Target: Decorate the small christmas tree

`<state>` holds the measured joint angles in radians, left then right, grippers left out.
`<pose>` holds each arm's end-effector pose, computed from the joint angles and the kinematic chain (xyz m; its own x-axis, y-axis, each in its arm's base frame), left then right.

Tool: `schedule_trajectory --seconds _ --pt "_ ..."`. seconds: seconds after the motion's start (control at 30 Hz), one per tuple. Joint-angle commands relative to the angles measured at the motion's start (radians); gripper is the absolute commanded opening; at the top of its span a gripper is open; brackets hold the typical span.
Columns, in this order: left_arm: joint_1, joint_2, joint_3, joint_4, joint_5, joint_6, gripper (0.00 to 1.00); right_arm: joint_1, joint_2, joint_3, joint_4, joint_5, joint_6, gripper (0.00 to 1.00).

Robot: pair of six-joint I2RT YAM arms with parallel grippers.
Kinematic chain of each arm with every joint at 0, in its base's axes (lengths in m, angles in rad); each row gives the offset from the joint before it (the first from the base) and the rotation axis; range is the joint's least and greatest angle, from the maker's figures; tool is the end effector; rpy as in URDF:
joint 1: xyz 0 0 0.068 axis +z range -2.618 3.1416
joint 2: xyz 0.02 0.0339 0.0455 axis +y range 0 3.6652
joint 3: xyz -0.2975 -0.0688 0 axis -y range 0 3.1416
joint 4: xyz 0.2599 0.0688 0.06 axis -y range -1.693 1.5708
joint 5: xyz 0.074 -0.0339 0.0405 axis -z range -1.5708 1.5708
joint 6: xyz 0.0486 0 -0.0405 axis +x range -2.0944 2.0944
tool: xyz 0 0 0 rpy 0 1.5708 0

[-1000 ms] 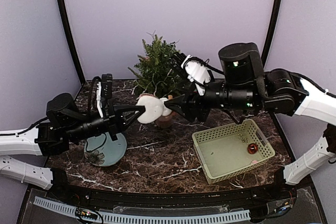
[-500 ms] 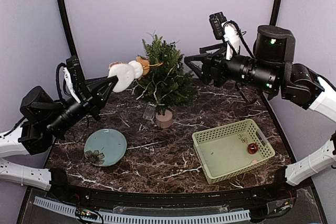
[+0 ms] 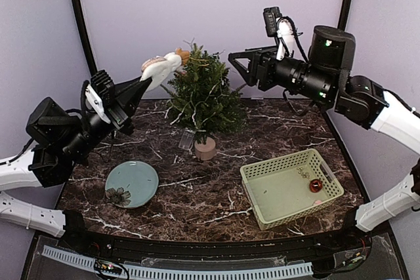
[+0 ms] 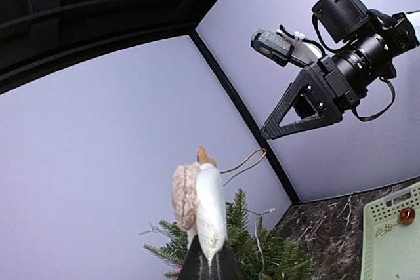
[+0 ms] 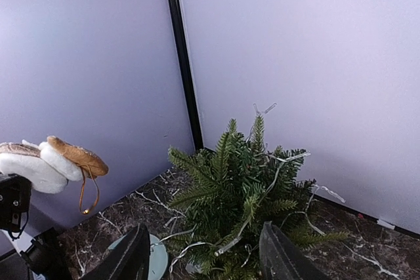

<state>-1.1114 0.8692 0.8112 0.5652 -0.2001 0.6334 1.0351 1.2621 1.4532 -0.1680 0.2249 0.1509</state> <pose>0.0961 -0.1725 0.4446 0.6479 -0.0015 -0.7617 0.5185 0.7335 0.4396 0.1598 0.2479 0.5080 -0.0973 0.1233 -0.9876 -0.7180 0.6785 0.1554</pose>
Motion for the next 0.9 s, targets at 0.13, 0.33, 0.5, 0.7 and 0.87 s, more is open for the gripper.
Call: schedule_trajectory --seconds 0.13,0.33,0.5,0.7,0.87 --pt "-0.007 0.086 0.034 0.204 -0.067 0.294 0.0 -0.04 0.092 0.071 0.124 -0.127 0.07 0.58" --pt "-0.007 0.115 0.069 0.255 -0.109 0.333 0.0 -0.055 0.116 0.072 0.176 -0.164 0.083 0.61" --pt "-0.007 0.137 0.092 0.246 -0.119 0.353 0.0 -0.068 0.118 0.066 0.229 -0.183 0.091 0.62" --pt "-0.005 0.153 0.096 0.248 -0.129 0.364 0.0 -0.114 0.098 0.026 0.303 -0.265 0.147 0.6" --pt "-0.003 0.173 0.104 0.251 -0.133 0.362 0.0 -0.123 0.136 0.052 0.311 -0.358 0.168 0.56"
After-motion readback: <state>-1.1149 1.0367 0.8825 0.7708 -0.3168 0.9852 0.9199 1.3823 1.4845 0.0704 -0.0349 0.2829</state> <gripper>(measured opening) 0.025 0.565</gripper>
